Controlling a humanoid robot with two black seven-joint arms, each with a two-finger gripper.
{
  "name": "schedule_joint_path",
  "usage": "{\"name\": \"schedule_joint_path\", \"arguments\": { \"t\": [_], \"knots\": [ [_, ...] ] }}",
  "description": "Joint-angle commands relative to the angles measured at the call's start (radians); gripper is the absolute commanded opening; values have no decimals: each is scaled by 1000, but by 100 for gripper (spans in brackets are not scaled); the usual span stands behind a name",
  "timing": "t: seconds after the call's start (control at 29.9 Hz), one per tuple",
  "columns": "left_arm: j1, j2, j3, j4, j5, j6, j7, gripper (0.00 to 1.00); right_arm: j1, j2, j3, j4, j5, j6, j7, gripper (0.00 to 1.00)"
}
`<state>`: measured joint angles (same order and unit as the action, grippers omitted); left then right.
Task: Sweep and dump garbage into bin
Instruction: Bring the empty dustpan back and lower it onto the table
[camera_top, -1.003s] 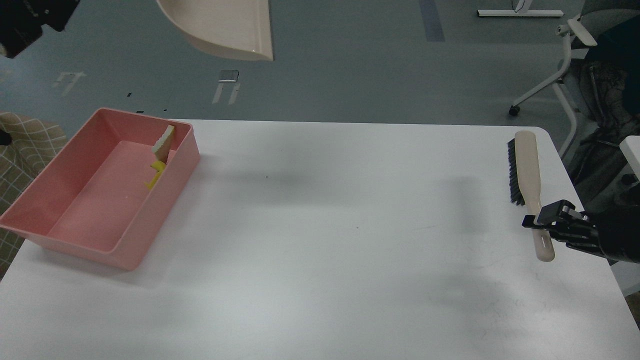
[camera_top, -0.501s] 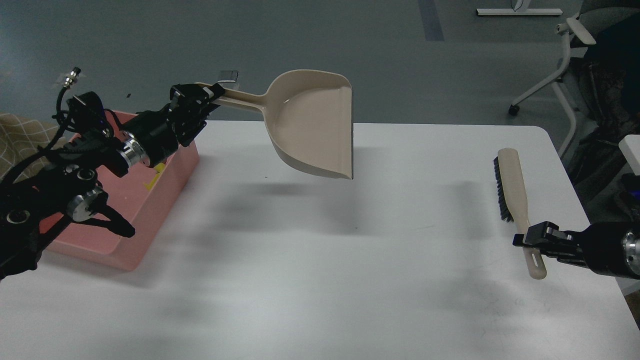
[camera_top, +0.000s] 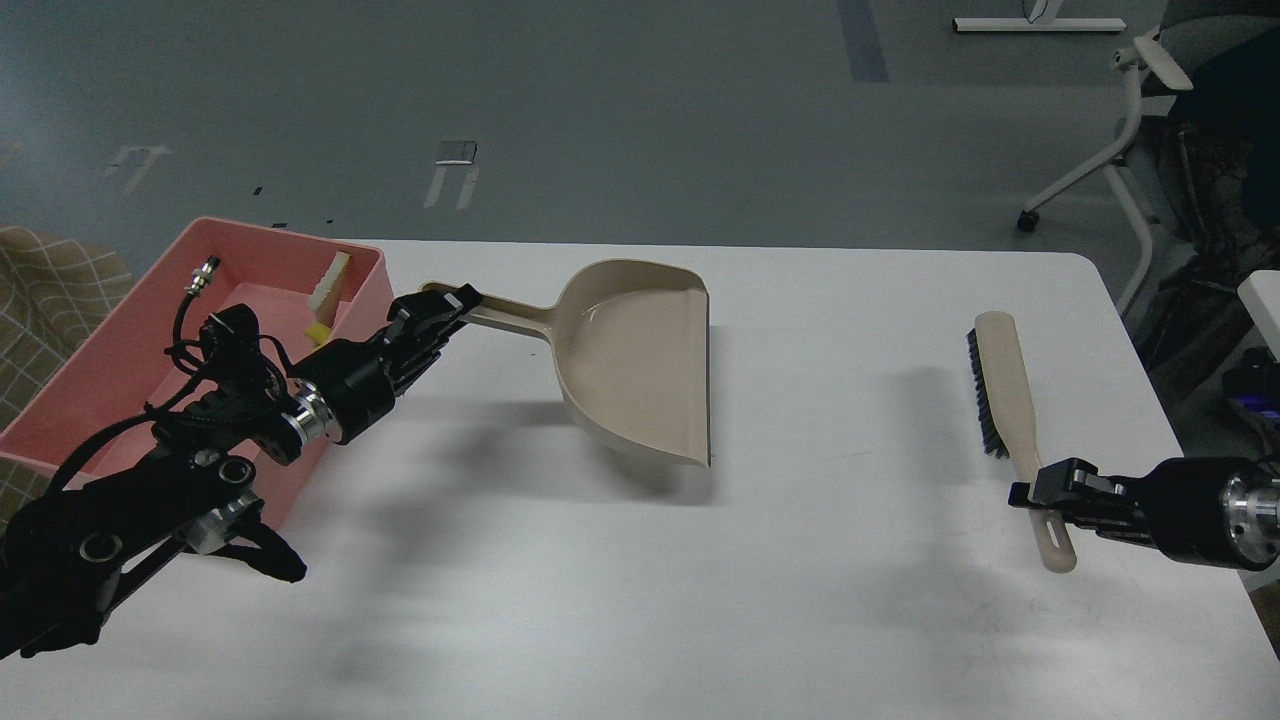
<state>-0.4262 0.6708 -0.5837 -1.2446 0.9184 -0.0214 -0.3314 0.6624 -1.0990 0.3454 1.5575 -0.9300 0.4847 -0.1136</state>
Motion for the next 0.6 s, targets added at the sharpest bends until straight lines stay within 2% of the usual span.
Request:
{"name": "schedule_joint_path", "arguments": {
  "t": [0.0, 0.33, 0.37, 0.4, 0.47, 0.53, 0.57],
  "knots": [
    [7, 0, 1, 5, 14, 6, 0, 0, -4, 7, 1, 0, 0, 0, 0, 0],
    [14, 0, 67, 7, 16, 8, -5, 0, -3, 21, 4, 1, 3, 0, 0, 0],
    [12, 0, 67, 7, 16, 8, -5, 14, -4, 21, 4, 1, 3, 2, 0, 0],
    [14, 0, 67, 7, 16, 8, -6, 23, -4, 21, 4, 1, 3, 2, 0, 0],
    [14, -2, 67, 7, 14, 8, -6, 47, -4, 21, 4, 1, 3, 2, 0, 0],
    [14, 0, 67, 7, 16, 8, -6, 54, -4, 21, 6, 3, 3, 0, 0, 0],
    [14, -4, 67, 7, 14, 8, -6, 61, -4, 21, 6, 3, 3, 0, 0, 0]
  ]
}}
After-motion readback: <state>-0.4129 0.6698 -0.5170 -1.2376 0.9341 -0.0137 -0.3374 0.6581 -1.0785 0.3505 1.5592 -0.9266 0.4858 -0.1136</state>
